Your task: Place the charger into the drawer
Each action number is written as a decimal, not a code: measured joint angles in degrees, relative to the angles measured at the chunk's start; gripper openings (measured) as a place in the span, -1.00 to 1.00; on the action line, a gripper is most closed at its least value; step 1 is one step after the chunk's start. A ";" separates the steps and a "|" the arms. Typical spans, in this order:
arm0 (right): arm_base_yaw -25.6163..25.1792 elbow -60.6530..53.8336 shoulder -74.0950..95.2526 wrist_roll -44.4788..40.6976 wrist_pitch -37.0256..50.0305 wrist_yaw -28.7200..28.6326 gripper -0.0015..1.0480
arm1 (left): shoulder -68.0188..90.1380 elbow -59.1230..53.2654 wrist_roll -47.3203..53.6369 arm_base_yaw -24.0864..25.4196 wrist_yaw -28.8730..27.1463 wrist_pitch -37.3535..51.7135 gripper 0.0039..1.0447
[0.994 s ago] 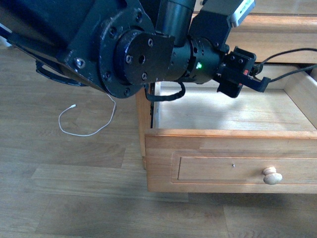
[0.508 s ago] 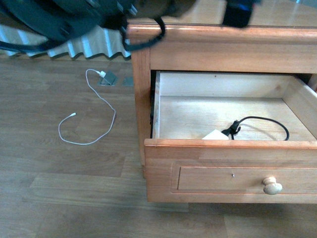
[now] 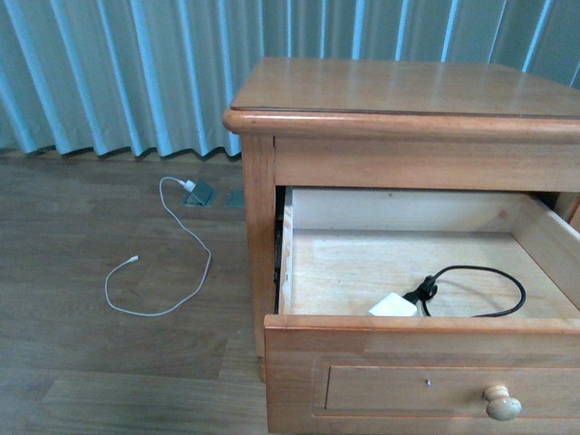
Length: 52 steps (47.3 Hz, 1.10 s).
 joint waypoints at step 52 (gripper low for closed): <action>0.02 0.00 0.00 0.00 0.00 0.02 0.84 | -40.28 -28.59 -4.74 23.58 41.44 -12.81 -0.93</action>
